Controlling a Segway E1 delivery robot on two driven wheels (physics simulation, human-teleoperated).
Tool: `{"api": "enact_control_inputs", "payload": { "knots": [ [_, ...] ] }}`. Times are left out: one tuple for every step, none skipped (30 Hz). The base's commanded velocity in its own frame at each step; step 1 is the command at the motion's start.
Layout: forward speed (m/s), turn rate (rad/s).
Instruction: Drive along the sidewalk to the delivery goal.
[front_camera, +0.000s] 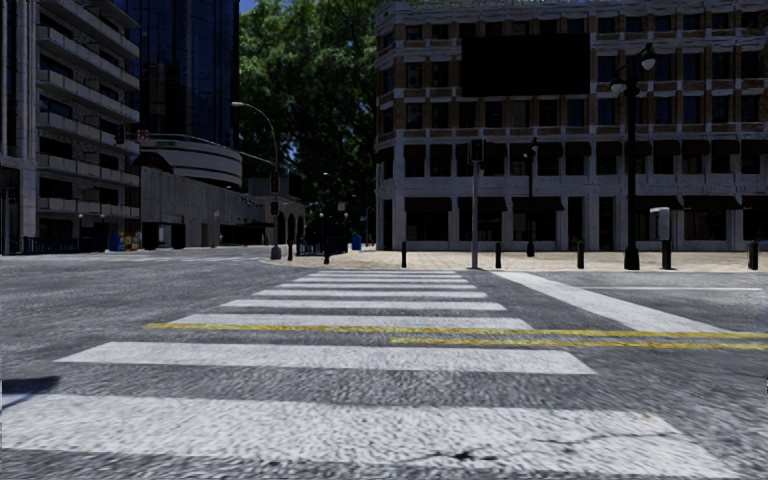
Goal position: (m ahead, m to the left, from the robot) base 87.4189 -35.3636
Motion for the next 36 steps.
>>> {"api": "enact_control_inputs", "payload": {
  "knots": [
    [2.00,-0.64],
    [2.00,-0.47],
    [2.00,-0.04],
    [2.00,0.00],
    [2.00,0.00],
    [2.00,0.00],
    [2.00,0.00],
    [2.00,0.00],
    [2.00,0.00],
    [2.00,0.00],
    [2.00,0.00],
    [2.00,0.00],
    [2.00,0.00],
    [2.00,0.00],
    [2.00,0.00],
    [2.00,0.00],
    [2.00,0.00],
    [2.00,0.00],
    [2.00,0.00],
    [2.00,0.00],
    [2.00,0.00],
    [2.00,0.00],
    [2.00,0.00],
    [2.00,0.00],
    [2.00,0.00],
    [2.00,0.00],
    [2.00,0.00],
    [2.00,0.00],
    [2.00,0.00],
    [2.00,0.00],
    [2.00,0.00],
    [2.00,0.00],
    [2.00,0.00],
    [2.00,0.00],
    [2.00,0.00],
    [2.00,0.00]
  ]
}}
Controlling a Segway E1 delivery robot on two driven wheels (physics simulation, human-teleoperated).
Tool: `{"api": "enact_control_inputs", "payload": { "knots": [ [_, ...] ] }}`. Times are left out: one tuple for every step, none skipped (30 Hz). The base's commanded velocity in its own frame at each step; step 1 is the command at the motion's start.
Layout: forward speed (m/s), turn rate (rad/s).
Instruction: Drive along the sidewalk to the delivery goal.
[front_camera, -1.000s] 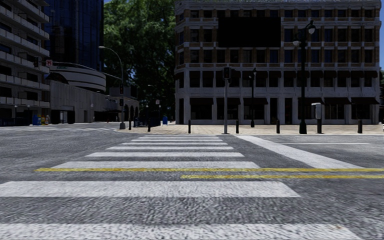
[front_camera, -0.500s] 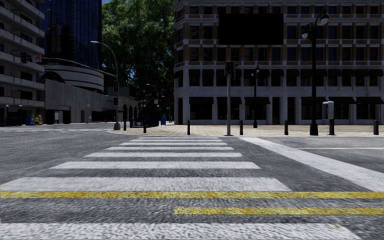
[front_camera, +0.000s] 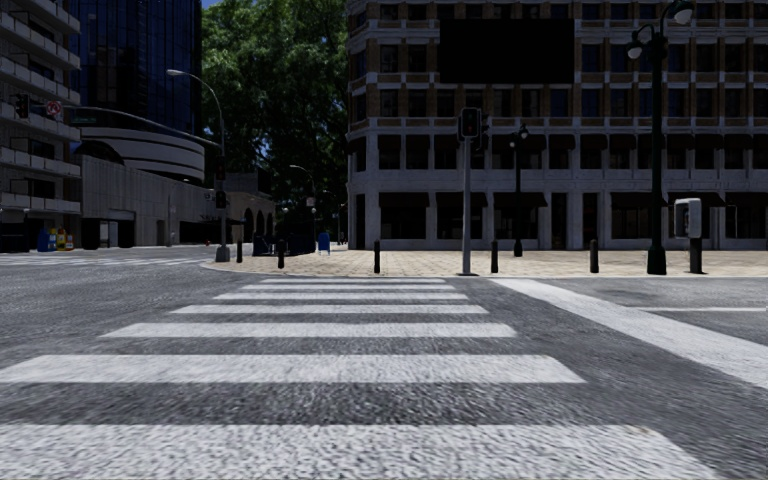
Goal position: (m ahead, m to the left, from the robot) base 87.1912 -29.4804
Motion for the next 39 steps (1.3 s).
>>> {"api": "enact_control_inputs", "payload": {
  "knots": [
    [2.00,0.00],
    [2.00,0.00],
    [2.00,0.00],
    [2.00,0.00],
    [2.00,0.00],
    [2.00,0.00],
    [2.00,0.00],
    [2.00,0.00],
    [2.00,0.00],
    [2.00,0.00],
    [2.00,0.00],
    [2.00,0.00],
    [2.00,0.00],
    [2.00,0.00],
    [2.00,0.00],
    [2.00,0.00],
    [2.00,0.00],
    [2.00,-0.04],
    [2.00,-0.84],
    [2.00,-0.97],
    [2.00,-0.97],
    [2.00,-1.02],
    [2.00,-0.89],
    [2.00,-0.58],
    [2.00,-0.58],
    [2.00,-0.28],
    [2.00,-0.12],
    [2.00,-0.07],
    [2.00,-0.05],
    [2.00,-0.05],
    [2.00,-0.05],
    [2.00,-0.04],
    [2.00,-0.04],
    [2.00,-0.04],
    [2.00,-0.04],
    [2.00,-0.03],
    [2.00,-0.03],
    [2.00,-0.03],
    [2.00,-0.03]
  ]
}}
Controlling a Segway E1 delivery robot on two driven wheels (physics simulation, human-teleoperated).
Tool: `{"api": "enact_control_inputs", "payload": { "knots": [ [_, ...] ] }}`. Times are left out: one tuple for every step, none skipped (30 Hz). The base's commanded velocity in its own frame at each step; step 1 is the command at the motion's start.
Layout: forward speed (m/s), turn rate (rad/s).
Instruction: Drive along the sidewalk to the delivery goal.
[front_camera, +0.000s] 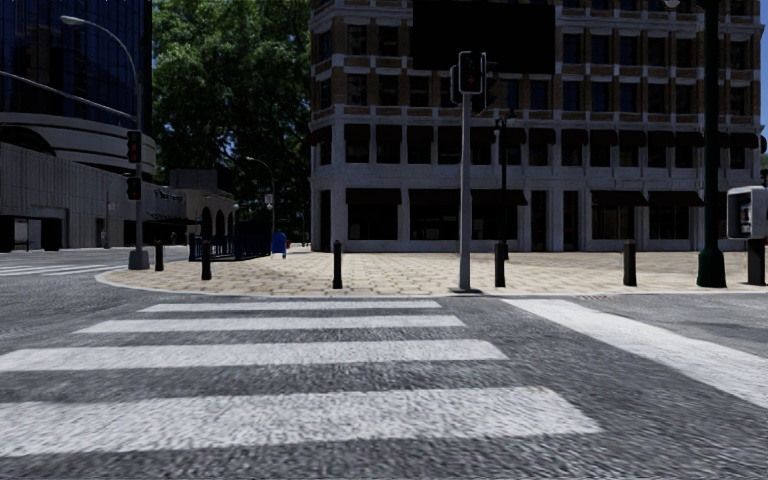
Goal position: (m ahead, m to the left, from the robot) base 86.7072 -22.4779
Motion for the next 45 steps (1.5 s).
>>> {"api": "enact_control_inputs", "payload": {
  "knots": [
    [2.00,-0.03],
    [2.00,-0.03],
    [2.00,-0.03],
    [2.00,-0.03],
    [2.00,-0.03],
    [2.00,-0.03],
    [2.00,-0.03],
    [2.00,-0.03],
    [2.00,-0.03],
    [2.00,-0.03],
    [2.00,-0.03],
    [2.00,-0.03],
    [2.00,-0.03],
    [2.00,-0.03],
    [2.00,-0.03],
    [2.00,-0.03],
    [2.00,-0.03],
    [2.00,-0.03],
    [2.00,-0.03],
    [2.00,-0.03],
    [2.00,-0.03],
    [2.00,-0.03],
    [2.00,-0.02],
    [2.00,-0.02],
    [2.00,-0.02],
    [2.00,-0.02],
    [2.00,-0.02],
    [2.00,-0.02],
    [2.00,-0.02],
    [2.00,-0.02],
    [2.00,-0.02],
    [2.00,-0.02],
    [2.00,-0.03],
    [2.00,-0.45],
    [2.00,-0.45],
    [2.00,-0.60],
    [2.00,-0.71],
    [2.00,-0.75],
    [2.00,-0.61],
    [2.00,-0.61],
    [2.00,-0.19],
    [2.00,-0.06],
    [2.00,-0.02],
    [2.00,-0.02],
    [2.00,-0.01]
  ]
}}
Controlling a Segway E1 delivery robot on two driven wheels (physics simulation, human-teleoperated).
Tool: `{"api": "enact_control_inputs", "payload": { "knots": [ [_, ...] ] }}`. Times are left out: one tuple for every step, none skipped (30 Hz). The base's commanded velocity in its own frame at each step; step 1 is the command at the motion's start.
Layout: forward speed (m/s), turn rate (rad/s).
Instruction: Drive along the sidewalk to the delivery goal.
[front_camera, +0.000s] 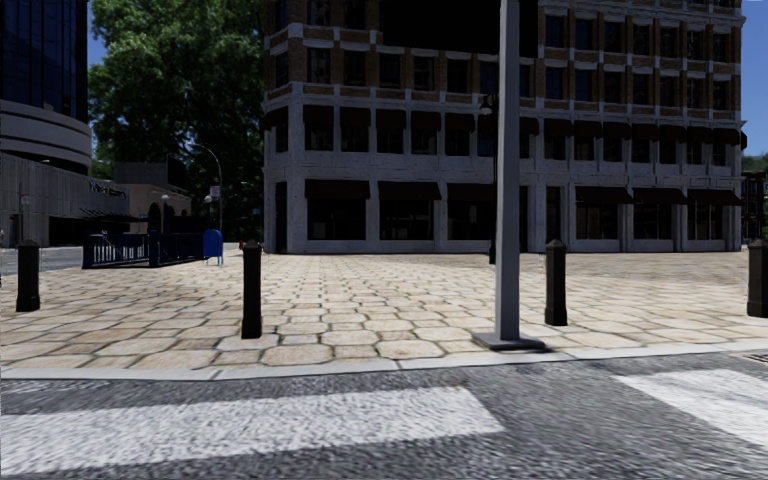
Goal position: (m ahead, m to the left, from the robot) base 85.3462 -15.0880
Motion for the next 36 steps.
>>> {"api": "enact_control_inputs", "payload": {
  "knots": [
    [2.00,0.00],
    [2.00,0.00],
    [2.00,0.00],
    [2.00,0.00],
    [2.00,0.00],
    [2.00,0.00],
    [2.00,0.00],
    [2.00,0.00],
    [2.00,0.00],
    [2.00,0.00],
    [2.00,0.00],
    [2.00,0.00],
    [2.00,0.00],
    [2.00,0.00],
    [2.00,0.00],
    [2.00,0.00],
    [2.00,0.00],
    [2.00,0.00],
    [2.00,0.00],
    [2.00,0.00],
    [2.00,0.00],
    [2.00,0.00],
    [2.00,0.00],
    [2.00,0.00],
    [2.00,0.00],
    [2.00,0.00],
    [2.00,0.00],
    [2.00,0.00],
    [2.00,0.00],
    [2.00,0.00],
    [2.00,0.00],
    [2.00,0.00],
    [2.00,0.00],
    [2.00,0.00],
    [2.00,0.00],
    [2.00,0.00]
  ]
}}
